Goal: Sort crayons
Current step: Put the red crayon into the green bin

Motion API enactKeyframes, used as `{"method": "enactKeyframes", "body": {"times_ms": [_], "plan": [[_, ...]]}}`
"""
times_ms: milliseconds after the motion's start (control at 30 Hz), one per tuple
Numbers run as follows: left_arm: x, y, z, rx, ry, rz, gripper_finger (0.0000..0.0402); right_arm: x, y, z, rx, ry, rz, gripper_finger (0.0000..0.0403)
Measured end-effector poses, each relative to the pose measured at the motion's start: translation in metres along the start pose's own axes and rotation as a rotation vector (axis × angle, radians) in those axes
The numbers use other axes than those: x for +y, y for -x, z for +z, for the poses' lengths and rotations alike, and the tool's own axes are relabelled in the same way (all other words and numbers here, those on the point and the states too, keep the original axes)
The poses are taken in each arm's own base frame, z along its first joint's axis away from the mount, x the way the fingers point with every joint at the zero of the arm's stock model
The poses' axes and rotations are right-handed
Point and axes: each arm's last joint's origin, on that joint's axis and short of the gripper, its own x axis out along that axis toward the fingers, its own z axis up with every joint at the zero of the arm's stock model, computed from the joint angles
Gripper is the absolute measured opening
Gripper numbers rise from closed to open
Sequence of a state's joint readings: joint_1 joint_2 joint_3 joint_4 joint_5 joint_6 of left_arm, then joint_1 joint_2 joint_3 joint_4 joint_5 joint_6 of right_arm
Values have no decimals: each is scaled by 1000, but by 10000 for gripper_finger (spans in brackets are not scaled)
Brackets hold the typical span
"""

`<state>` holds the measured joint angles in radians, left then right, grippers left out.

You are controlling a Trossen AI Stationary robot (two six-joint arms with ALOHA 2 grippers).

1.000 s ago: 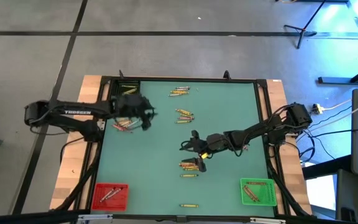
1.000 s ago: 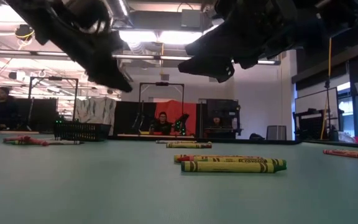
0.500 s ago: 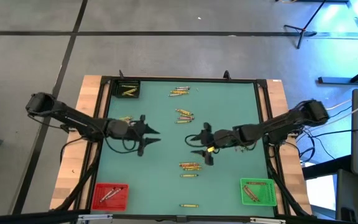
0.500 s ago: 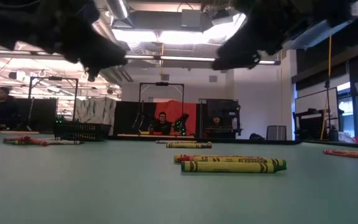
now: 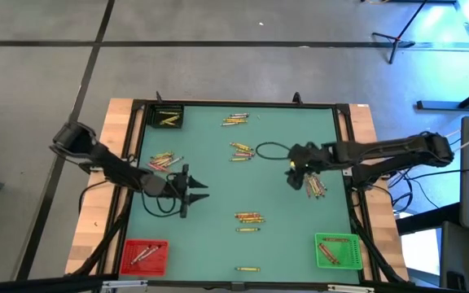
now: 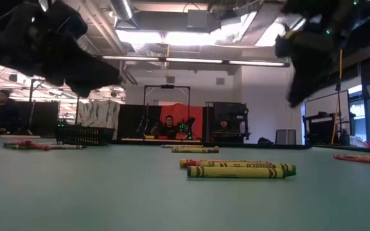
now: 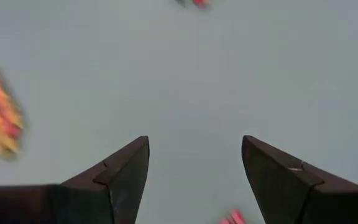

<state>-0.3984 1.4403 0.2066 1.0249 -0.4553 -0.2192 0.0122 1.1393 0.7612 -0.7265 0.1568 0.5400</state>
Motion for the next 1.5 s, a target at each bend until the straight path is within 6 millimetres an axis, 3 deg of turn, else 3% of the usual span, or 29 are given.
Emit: {"method": "enactKeyframes", "body": {"times_ms": [233, 467, 600, 833, 1133, 1500], "plan": [[1, -5, -7, -1, -15, 18, 130, -23, 0, -14, 241, -236, -108, 253], [1, -5, -7, -2, -28, 18, 130, -18, -2, -15, 315, -359, -16, 253], [1, -6, -7, -4, -39, 25, 130, -15, -14, -18, 391, -422, 7, 253], [2, -6, -7, -5, -39, 32, 130, 0, -41, -34, 510, -423, 40, 219], [2, -6, -7, -6, -40, 34, 130, 0, -61, -40, 561, -412, -63, 152], [2, -6, -7, -6, -40, 34, 130, 1, -77, -42, 591, -377, -113, 142]]}}
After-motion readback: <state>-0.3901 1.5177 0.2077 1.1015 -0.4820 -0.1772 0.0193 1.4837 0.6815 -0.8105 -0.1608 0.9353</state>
